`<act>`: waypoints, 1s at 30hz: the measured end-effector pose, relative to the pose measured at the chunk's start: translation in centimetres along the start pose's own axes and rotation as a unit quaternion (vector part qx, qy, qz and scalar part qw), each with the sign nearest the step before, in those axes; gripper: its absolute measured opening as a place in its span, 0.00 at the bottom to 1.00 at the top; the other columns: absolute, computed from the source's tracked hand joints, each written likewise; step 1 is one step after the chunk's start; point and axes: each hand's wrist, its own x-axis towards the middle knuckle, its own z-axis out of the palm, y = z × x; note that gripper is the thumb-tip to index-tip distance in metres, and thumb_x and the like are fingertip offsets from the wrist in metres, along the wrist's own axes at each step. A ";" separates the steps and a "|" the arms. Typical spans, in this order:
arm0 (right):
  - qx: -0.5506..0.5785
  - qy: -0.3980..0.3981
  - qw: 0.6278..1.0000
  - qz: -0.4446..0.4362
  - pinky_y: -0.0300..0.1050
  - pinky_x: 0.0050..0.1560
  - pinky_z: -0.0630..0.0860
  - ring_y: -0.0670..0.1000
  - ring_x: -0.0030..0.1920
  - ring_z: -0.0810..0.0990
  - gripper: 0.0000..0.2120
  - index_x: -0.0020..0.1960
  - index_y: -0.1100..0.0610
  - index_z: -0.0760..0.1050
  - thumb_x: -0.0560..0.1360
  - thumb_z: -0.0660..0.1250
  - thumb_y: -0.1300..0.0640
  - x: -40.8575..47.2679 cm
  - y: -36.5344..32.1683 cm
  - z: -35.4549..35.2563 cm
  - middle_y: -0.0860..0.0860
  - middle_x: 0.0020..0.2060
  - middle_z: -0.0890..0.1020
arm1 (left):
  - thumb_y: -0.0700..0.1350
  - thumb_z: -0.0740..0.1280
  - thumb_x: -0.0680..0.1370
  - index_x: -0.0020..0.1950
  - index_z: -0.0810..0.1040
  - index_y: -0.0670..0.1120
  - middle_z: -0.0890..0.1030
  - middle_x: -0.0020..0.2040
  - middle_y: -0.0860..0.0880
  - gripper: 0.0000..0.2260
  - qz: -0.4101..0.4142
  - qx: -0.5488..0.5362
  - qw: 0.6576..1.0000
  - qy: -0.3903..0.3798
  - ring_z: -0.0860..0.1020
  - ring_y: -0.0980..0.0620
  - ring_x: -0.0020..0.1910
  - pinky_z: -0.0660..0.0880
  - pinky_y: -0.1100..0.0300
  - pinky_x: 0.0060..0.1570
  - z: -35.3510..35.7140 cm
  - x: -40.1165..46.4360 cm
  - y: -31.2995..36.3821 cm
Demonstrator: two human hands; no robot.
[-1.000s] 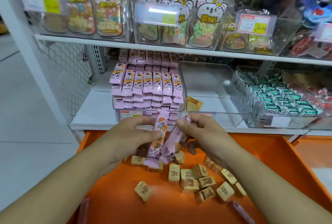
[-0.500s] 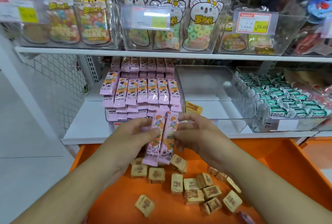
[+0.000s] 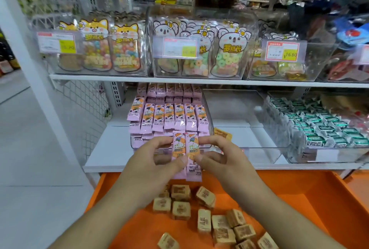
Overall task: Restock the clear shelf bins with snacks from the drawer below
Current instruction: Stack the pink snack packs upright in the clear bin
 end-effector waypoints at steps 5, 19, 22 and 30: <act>0.007 -0.050 0.999 -0.004 0.51 0.59 0.82 0.54 0.54 0.87 0.31 0.69 0.48 0.74 0.72 0.79 0.67 0.0 -0.6 1.0 0.53 0.52 0.87 | 0.44 0.84 0.69 0.70 0.71 0.64 0.78 0.65 0.63 0.37 0.051 0.035 0.994 -0.090 0.80 0.66 0.60 0.80 0.62 0.58 -2.4 -0.1 0.0; -0.056 -0.002 0.995 -0.080 0.34 0.45 0.78 0.46 0.43 0.81 0.25 0.65 0.41 0.80 0.75 0.77 0.64 3.3 -3.4 5.3 0.53 0.44 0.79 | 0.60 0.78 0.72 0.72 0.74 0.68 0.72 0.70 0.72 0.30 0.205 0.238 0.948 0.056 0.75 0.71 0.60 0.69 0.76 0.58 -6.7 2.3 0.3; -0.072 0.016 0.993 -0.091 0.30 0.45 0.77 0.42 0.49 0.83 0.25 0.65 0.40 0.80 0.75 0.78 0.63 4.8 -4.2 5.8 0.51 0.54 0.82 | 0.60 0.81 0.67 0.75 0.70 0.67 0.72 0.69 0.72 0.38 0.195 0.232 0.953 0.021 0.75 0.70 0.59 0.70 0.76 0.57 -7.5 3.5 0.3; -0.122 0.006 0.986 -0.112 0.29 0.48 0.77 0.39 0.50 0.83 0.25 0.68 0.40 0.79 0.76 0.77 0.61 7.5 -4.1 6.2 0.48 0.56 0.82 | 0.52 0.74 0.78 0.79 0.66 0.63 0.63 0.76 0.69 0.32 0.241 0.329 0.911 0.060 0.61 0.67 0.76 0.58 0.68 0.74 -8.1 5.8 -0.6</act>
